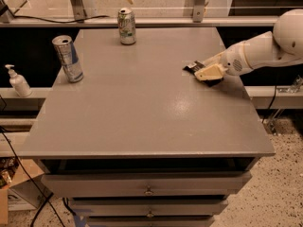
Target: Move rxbar chocolate near redbull can
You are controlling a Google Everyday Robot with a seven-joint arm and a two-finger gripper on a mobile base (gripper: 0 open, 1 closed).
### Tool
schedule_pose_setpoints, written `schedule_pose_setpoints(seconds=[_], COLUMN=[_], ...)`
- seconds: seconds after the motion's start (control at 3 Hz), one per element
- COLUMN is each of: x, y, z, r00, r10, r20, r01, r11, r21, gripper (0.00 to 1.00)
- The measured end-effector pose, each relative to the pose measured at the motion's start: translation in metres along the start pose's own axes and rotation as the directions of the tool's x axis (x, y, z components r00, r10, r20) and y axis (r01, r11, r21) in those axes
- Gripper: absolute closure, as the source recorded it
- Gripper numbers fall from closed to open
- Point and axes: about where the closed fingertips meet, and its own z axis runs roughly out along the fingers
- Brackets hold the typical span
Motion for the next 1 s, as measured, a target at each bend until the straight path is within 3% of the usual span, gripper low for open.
schedule_pose_setpoints(seconds=[0.33, 0.67, 1.0], x=[-0.013, -0.042, -0.090], y=[0.006, 0.015, 0.035], z=[-0.002, -0.008, -0.015], r00=[0.999, 0.995, 0.975], r10=[-0.031, -0.100, -0.217], r20=[0.008, 0.025, 0.047], r01=[0.031, 0.101, 0.219], r11=[0.9994, 0.9947, 0.9751], r21=[-0.012, -0.022, -0.034], gripper=[0.87, 1.00, 1.00])
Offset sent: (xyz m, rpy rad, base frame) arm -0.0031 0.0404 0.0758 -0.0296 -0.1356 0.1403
